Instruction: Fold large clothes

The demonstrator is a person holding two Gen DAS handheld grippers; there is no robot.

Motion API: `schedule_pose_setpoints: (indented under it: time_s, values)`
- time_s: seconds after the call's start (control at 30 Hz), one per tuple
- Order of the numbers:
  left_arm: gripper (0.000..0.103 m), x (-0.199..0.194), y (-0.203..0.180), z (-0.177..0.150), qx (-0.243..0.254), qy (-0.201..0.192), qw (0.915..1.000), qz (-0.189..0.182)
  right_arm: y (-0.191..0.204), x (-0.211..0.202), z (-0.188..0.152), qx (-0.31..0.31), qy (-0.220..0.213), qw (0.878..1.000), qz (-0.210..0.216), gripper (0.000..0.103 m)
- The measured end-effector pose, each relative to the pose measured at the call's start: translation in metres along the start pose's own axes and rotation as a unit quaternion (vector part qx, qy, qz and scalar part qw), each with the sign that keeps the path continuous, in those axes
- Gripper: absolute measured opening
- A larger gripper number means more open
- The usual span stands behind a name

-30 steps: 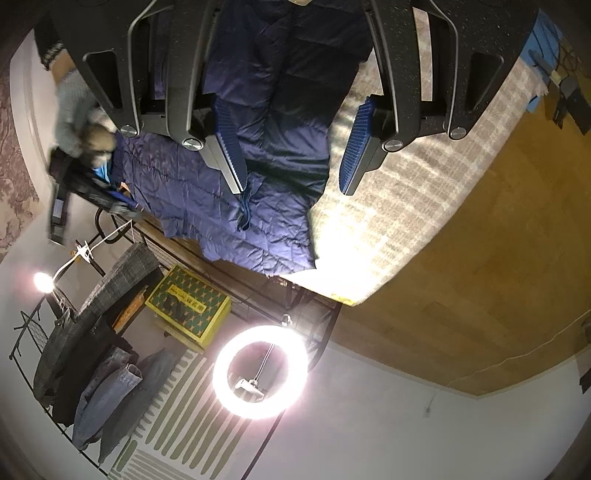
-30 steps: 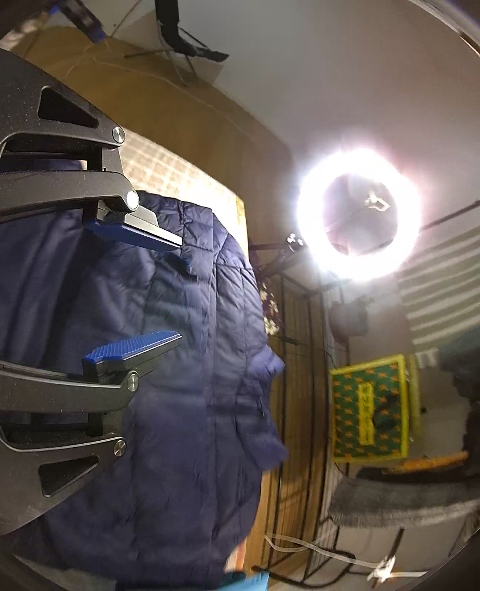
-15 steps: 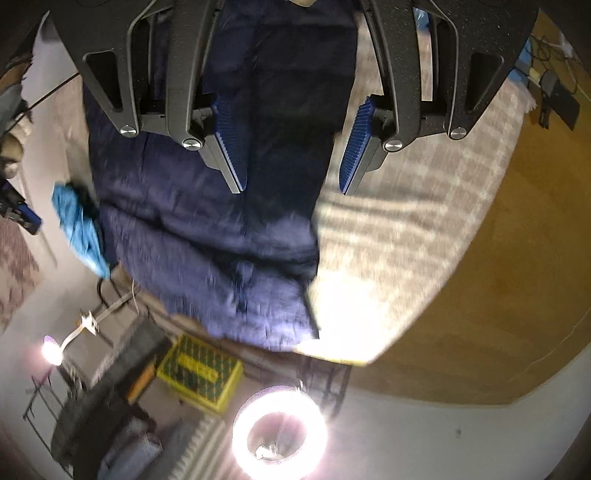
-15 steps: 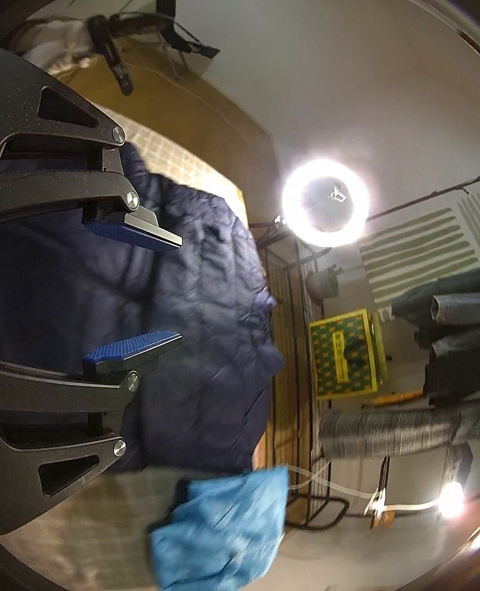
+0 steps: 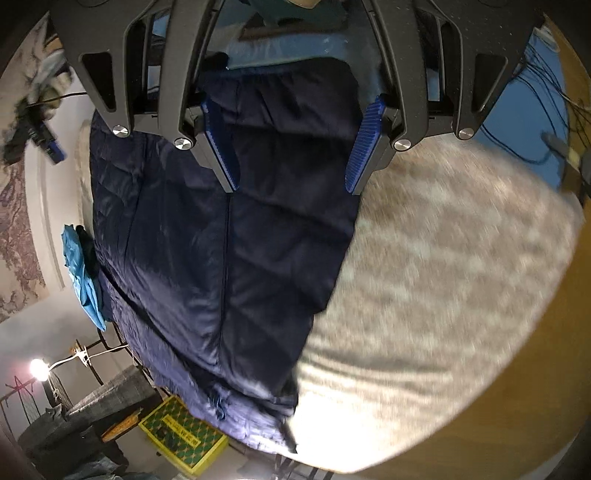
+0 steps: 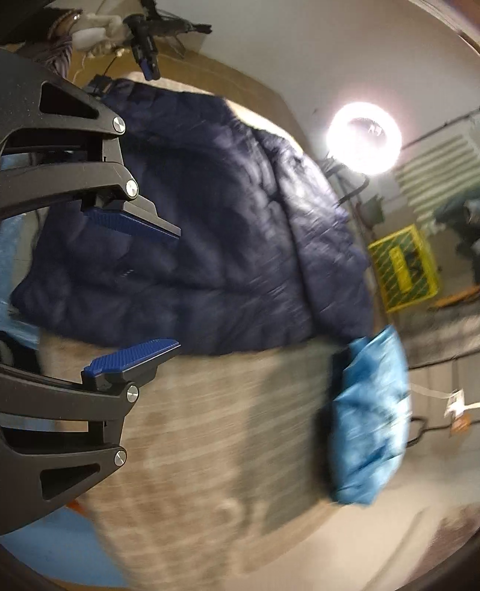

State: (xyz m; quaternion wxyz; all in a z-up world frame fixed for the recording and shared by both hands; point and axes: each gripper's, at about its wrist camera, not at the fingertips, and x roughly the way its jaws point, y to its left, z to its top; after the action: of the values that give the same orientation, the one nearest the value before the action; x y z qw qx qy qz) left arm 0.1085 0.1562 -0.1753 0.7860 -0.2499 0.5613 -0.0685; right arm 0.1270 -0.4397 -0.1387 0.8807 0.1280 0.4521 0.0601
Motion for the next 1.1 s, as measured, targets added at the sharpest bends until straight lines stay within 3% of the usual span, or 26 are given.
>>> schedule_pose_setpoints:
  time_s: [0.2, 0.5, 0.6, 0.67, 0.73, 0.77, 0.8, 0.83, 0.87, 0.93, 1.03, 1.1]
  values:
    - [0.061, 0.003, 0.01, -0.018, -0.034, 0.013, 0.9989, -0.031, -0.032, 0.021, -0.045, 0.042, 0.054, 0.997, 0.032, 0.054]
    - [0.059, 0.004, 0.01, -0.038, -0.06, 0.018, 0.9952, -0.075, -0.036, 0.037, -0.079, 0.046, 0.106, 0.989, 0.092, 0.054]
    - [0.039, 0.007, 0.005, -0.04, -0.05, 0.022, 0.9961, -0.069, -0.032, 0.041, -0.085, 0.041, 0.117, 0.987, 0.107, 0.053]
    - [0.027, 0.01, 0.004, -0.041, -0.047, 0.027, 0.9964, -0.065, -0.029, 0.045, -0.086, 0.039, 0.123, 0.985, 0.114, 0.047]
    - [0.027, 0.008, 0.003, -0.041, -0.044, 0.022, 0.9966, -0.066, -0.027, 0.049, -0.088, 0.038, 0.129, 0.984, 0.116, 0.034]
    - [0.027, 0.003, 0.002, -0.04, -0.042, 0.011, 0.997, -0.063, -0.026, 0.05, -0.088, 0.038, 0.131, 0.984, 0.115, 0.033]
    - [0.028, -0.003, 0.002, -0.04, -0.041, -0.003, 0.9975, -0.057, -0.027, 0.05, -0.088, 0.039, 0.132, 0.984, 0.115, 0.033]
    - [0.036, -0.01, 0.004, -0.038, -0.043, -0.018, 0.9976, -0.05, -0.027, 0.049, -0.088, 0.04, 0.131, 0.984, 0.116, 0.033]
    - [0.053, -0.018, 0.007, -0.037, -0.047, -0.034, 0.9972, -0.047, -0.027, 0.048, -0.088, 0.043, 0.129, 0.983, 0.12, 0.033]
    - [0.072, -0.026, 0.015, -0.033, -0.061, -0.056, 0.9959, -0.038, -0.029, 0.044, -0.086, 0.043, 0.122, 0.984, 0.122, 0.033]
    - [0.073, -0.024, 0.027, -0.027, -0.075, -0.058, 0.9954, -0.013, -0.032, 0.041, -0.084, 0.042, 0.113, 0.985, 0.119, 0.033]
    - [0.073, -0.014, 0.036, -0.027, -0.093, -0.042, 0.9946, -0.02, -0.033, 0.042, -0.085, 0.045, 0.115, 0.985, 0.117, 0.038]
